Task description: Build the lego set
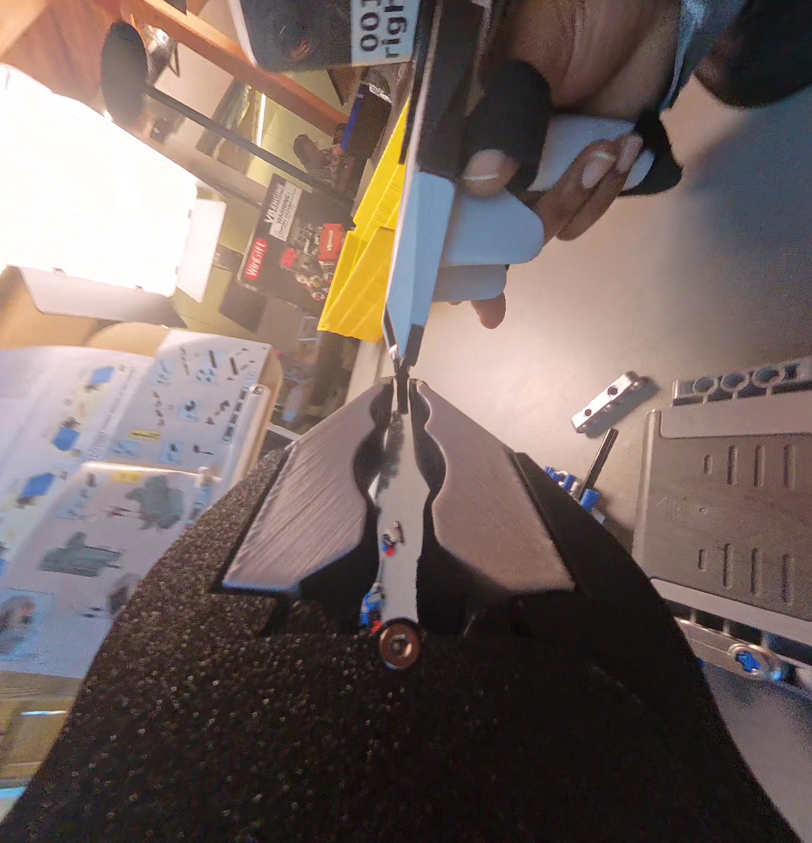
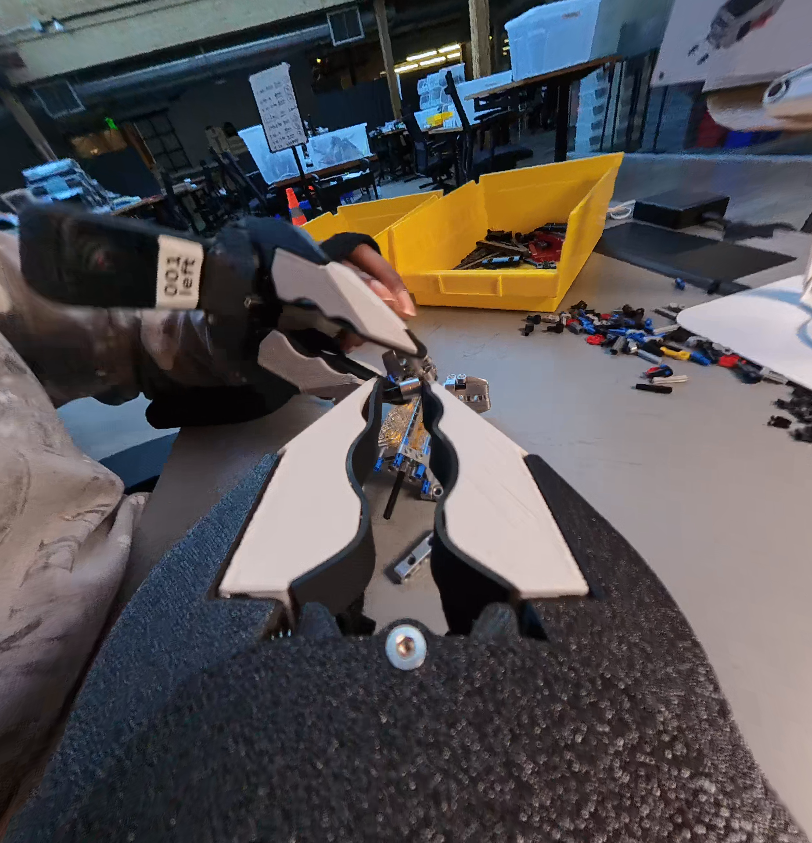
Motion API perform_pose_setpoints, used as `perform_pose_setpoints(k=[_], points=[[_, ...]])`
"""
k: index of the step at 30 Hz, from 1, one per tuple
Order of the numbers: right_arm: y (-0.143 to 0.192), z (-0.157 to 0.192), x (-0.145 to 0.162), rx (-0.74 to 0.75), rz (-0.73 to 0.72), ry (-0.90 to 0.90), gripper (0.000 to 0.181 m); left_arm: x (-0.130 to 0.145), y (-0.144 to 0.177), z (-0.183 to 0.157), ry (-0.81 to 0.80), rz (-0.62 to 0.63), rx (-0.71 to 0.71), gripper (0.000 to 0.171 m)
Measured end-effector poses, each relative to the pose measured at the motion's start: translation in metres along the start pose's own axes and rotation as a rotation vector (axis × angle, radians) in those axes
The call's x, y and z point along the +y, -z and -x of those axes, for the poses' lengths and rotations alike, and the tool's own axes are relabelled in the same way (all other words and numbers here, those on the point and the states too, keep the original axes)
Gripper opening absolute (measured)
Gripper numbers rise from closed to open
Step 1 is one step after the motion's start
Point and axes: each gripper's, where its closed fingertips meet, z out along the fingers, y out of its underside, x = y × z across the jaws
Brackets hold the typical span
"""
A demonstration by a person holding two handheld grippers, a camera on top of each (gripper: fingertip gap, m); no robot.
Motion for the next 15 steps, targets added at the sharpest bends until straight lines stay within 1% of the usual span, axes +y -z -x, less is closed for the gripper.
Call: perform_pose_setpoints(k=[1, 2, 4, 5, 7, 8, 10, 13, 15], points=[[0.003, 0.002, -0.003, -0.003, -0.007, 0.059, 0.015, 0.000, 0.002, 0.001, 0.137, -0.022, 0.054, 0.015], [0.006, 0.004, -0.006, -0.005, -0.016, 0.118, 0.015, -0.004, 0.006, 0.003, 0.310, -0.069, 0.123, 0.026], [0.012, 0.014, -0.017, -0.027, -0.058, 0.216, 0.015, -0.020, 0.019, 0.015, 0.673, -0.221, 0.260, 0.029], [0.014, 0.019, -0.022, -0.039, -0.080, 0.250, 0.015, -0.026, 0.026, 0.024, 0.822, -0.297, 0.306, 0.029], [0.017, 0.029, -0.030, -0.061, -0.115, 0.295, 0.016, -0.034, 0.038, 0.038, 1.059, -0.432, 0.386, 0.030], [0.018, 0.033, -0.033, -0.067, -0.131, 0.308, 0.016, -0.036, 0.041, 0.044, 1.156, -0.480, 0.415, 0.031], [0.020, 0.038, -0.036, -0.076, -0.151, 0.320, 0.016, -0.035, 0.044, 0.050, 1.304, -0.537, 0.454, 0.031], [0.021, 0.041, -0.039, -0.085, -0.170, 0.315, 0.015, -0.035, 0.045, 0.054, 1.445, -0.581, 0.497, 0.033], [0.022, 0.042, -0.041, -0.092, -0.184, 0.308, 0.016, -0.036, 0.044, 0.056, 1.501, -0.597, 0.517, 0.033]])
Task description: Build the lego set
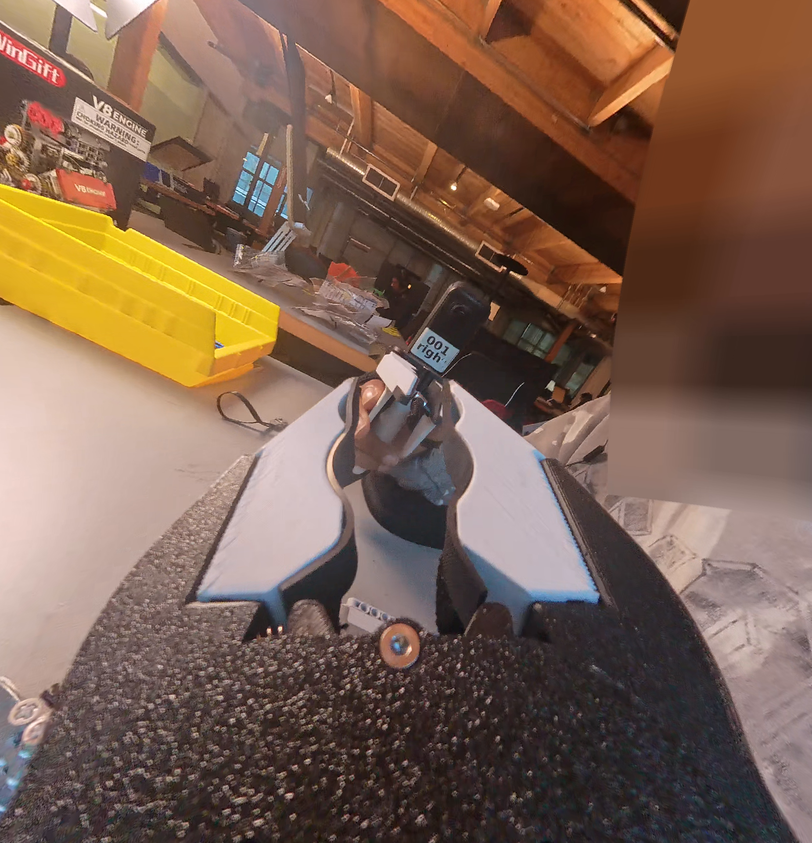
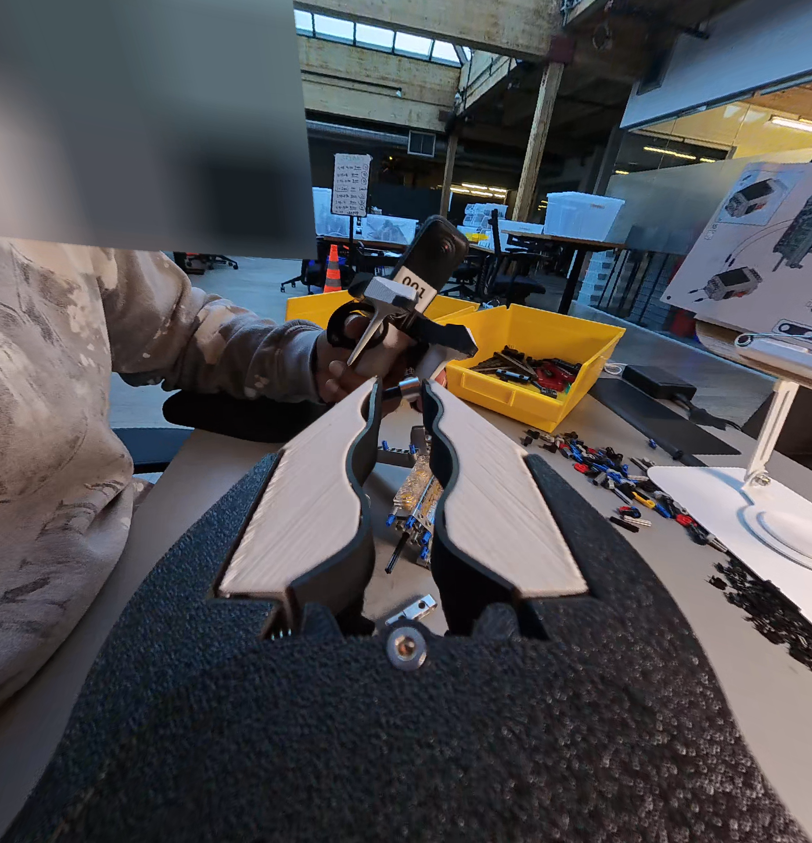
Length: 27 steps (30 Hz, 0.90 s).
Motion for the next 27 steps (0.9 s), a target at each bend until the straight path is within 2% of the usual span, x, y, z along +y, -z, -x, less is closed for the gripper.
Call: perform_pose_setpoints(k=[10, 16, 20, 24, 27], points=[[-0.003, 0.005, 0.000, -0.011, -0.015, 0.024, 0.016, 0.017, -0.012, -0.003, 0.128, 0.048, 0.035, 0.033], [-0.006, 0.011, 0.009, -0.021, 0.024, 0.099, 0.016, 0.039, -0.020, -0.007, 0.144, 0.144, 0.054, 0.019], [-0.007, 0.014, 0.011, -0.016, 0.045, 0.153, 0.015, 0.043, -0.020, -0.011, 0.168, 0.162, 0.081, 0.010], [-0.008, 0.013, 0.013, -0.002, 0.061, 0.193, 0.016, 0.047, -0.020, -0.012, 0.139, 0.192, 0.074, 0.003], [-0.007, 0.011, 0.012, 0.008, 0.055, 0.158, 0.016, 0.047, -0.019, -0.011, 0.028, 0.202, 0.043, 0.002]])
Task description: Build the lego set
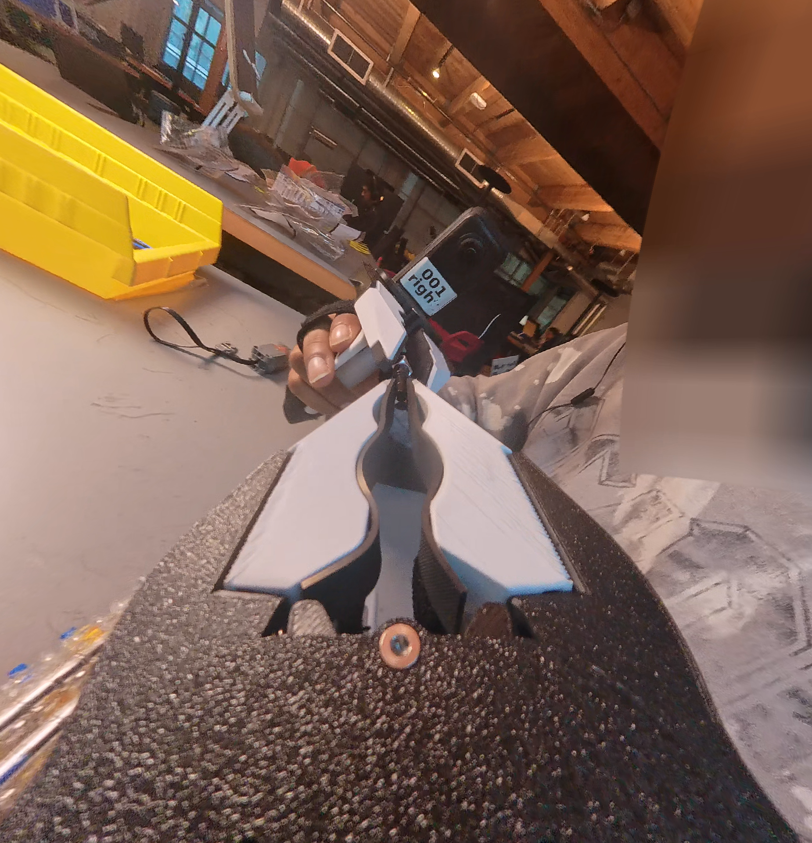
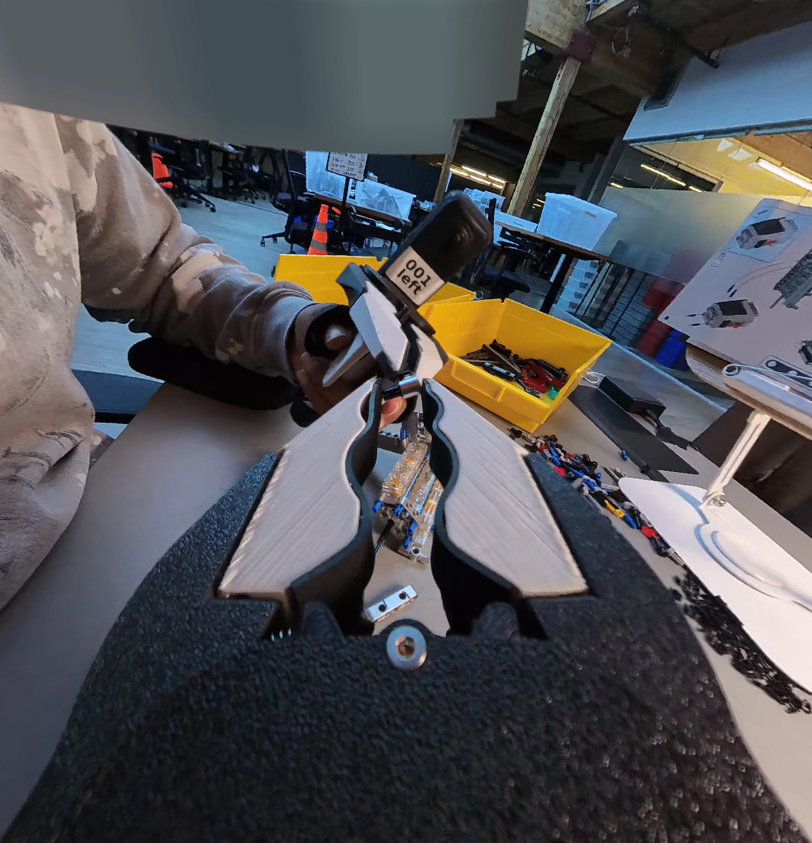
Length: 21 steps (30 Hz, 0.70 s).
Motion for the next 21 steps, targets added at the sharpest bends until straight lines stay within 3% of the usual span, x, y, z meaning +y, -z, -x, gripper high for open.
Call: perform_pose_setpoints(k=[3, 8, 11, 21], points=[[0.002, -0.007, -0.001, -0.010, -0.024, -0.151, 0.017, 0.000, 0.002, 0.006, -0.278, 0.034, -0.135, 0.001], [0.001, -0.013, 0.009, -0.101, -0.005, -0.552, 0.024, -0.005, 0.008, 0.014, -0.831, 0.115, -0.410, 0.002], [-0.002, -0.011, 0.011, -0.156, -0.028, -0.722, 0.024, -0.004, 0.009, 0.014, -1.056, 0.154, -0.496, 0.002], [-0.006, -0.009, 0.006, -0.236, -0.099, -0.971, 0.016, 0.000, 0.010, 0.017, -1.312, 0.219, -0.586, 0.002]])
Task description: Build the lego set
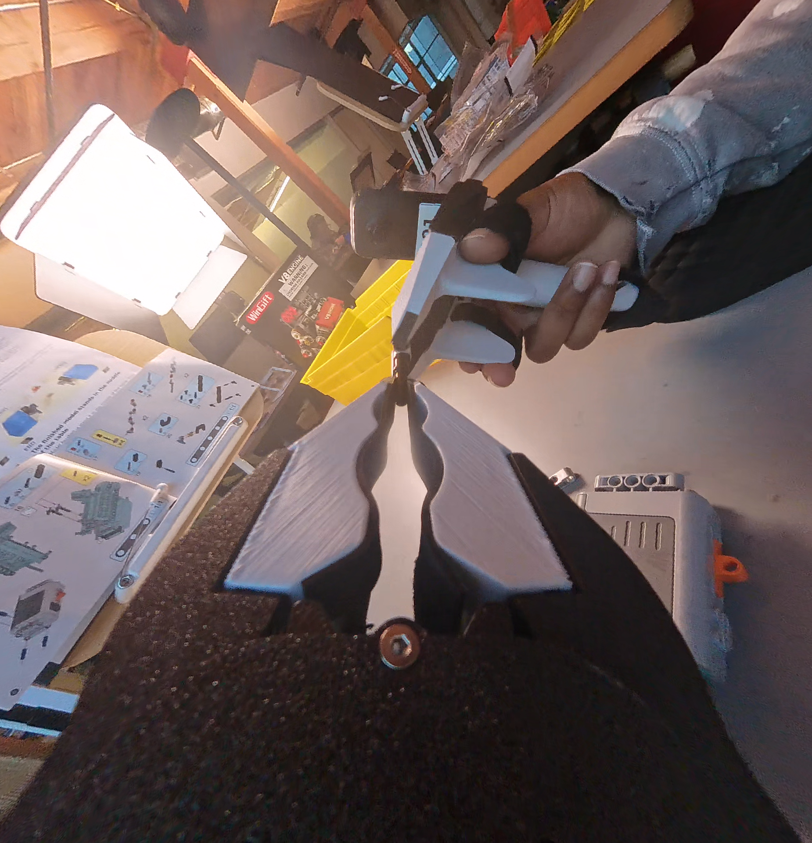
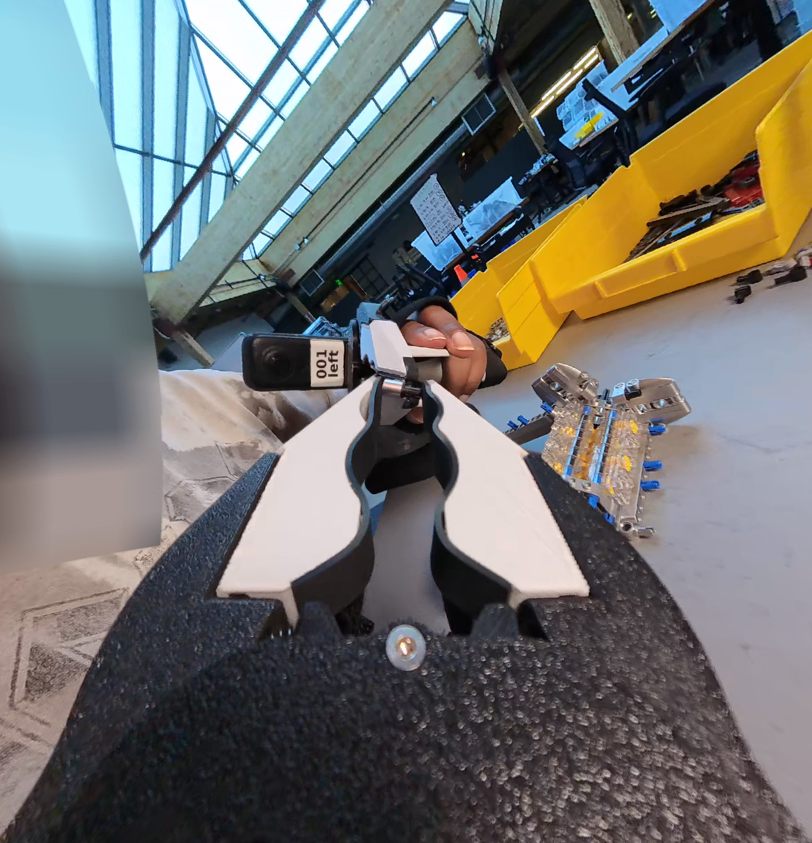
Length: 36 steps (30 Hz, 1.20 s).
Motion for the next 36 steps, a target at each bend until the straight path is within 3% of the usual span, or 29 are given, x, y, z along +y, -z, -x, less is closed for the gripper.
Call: perform_pose_setpoints(k=[10, 14, 18, 26, 31, 36], points=[[0.001, -0.008, 0.002, 0.058, 0.022, 0.040, 0.015, 0.007, -0.003, -0.001, -0.042, 0.044, -0.016, 0.002], [0.012, -0.020, 0.000, 0.159, 0.086, 0.133, 0.015, 0.029, 0.000, -0.009, 0.264, 0.150, 0.178, 0.009], [0.029, -0.032, 0.015, 0.282, 0.268, 0.188, 0.015, 0.050, 0.033, -0.052, 0.683, 0.348, 0.588, 0.048], [0.040, -0.029, 0.092, 0.349, 0.622, 0.111, 0.016, 0.080, 0.062, -0.099, 0.535, 0.583, 0.646, 0.061], [0.048, -0.027, 0.102, 0.432, 0.682, 0.108, 0.016, 0.056, 0.071, -0.116, 0.610, 0.563, 0.710, 0.064], [0.048, -0.022, 0.100, 0.503, 0.751, 0.141, 0.015, 0.010, 0.080, -0.122, 0.777, 0.352, 0.814, 0.060]])
